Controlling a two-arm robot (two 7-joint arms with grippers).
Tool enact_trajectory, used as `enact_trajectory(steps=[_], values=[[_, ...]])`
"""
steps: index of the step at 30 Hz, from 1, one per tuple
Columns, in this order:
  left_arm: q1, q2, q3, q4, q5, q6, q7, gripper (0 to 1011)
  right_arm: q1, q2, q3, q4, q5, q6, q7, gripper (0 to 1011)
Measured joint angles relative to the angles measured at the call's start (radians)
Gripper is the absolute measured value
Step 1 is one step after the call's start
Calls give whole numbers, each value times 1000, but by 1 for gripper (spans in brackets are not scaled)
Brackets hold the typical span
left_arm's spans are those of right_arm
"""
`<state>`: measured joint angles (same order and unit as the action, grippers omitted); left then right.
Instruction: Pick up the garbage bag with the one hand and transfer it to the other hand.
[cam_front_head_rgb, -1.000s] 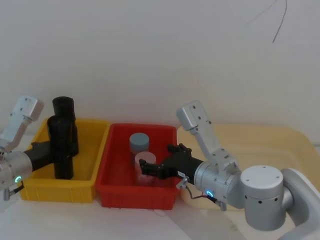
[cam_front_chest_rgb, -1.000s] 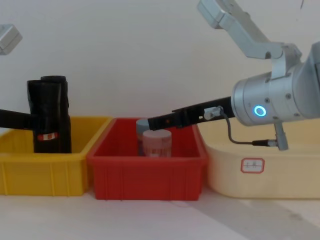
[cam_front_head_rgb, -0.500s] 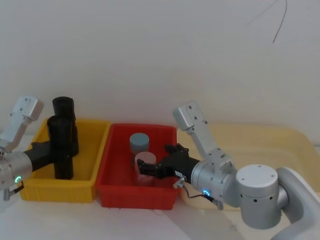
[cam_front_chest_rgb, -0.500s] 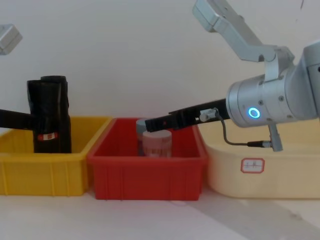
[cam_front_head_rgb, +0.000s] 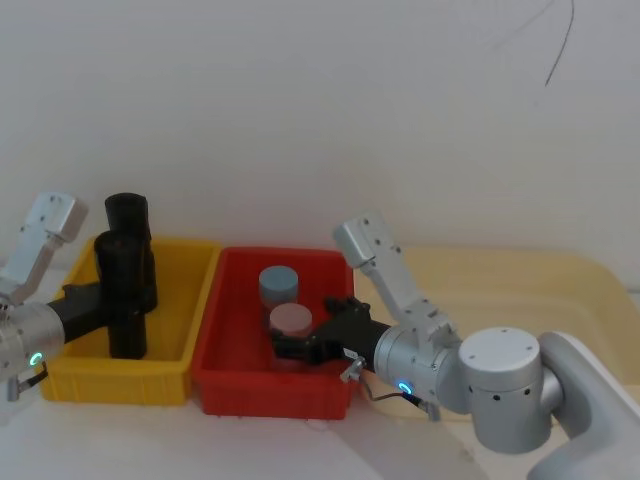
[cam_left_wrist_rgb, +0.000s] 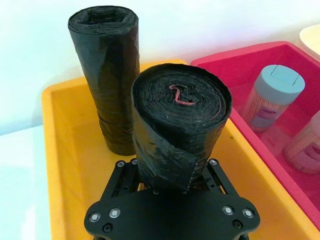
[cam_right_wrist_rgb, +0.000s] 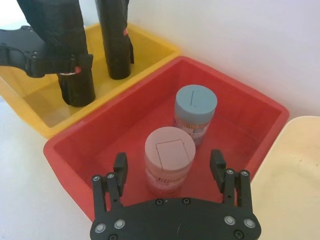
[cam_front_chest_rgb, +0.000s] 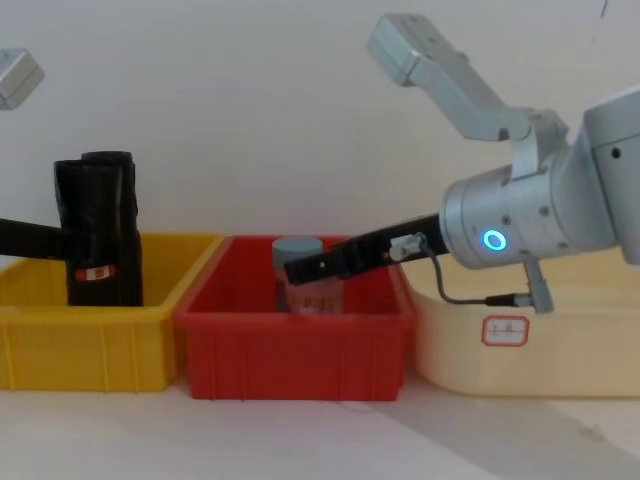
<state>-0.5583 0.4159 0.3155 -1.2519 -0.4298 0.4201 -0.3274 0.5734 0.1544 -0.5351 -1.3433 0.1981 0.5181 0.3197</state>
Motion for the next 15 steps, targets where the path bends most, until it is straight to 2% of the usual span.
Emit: enact_trajectory(steps=[15], values=[[0, 0, 0, 0, 0, 0, 0, 413, 48, -33, -19, 82, -24, -3, 21, 1002]])
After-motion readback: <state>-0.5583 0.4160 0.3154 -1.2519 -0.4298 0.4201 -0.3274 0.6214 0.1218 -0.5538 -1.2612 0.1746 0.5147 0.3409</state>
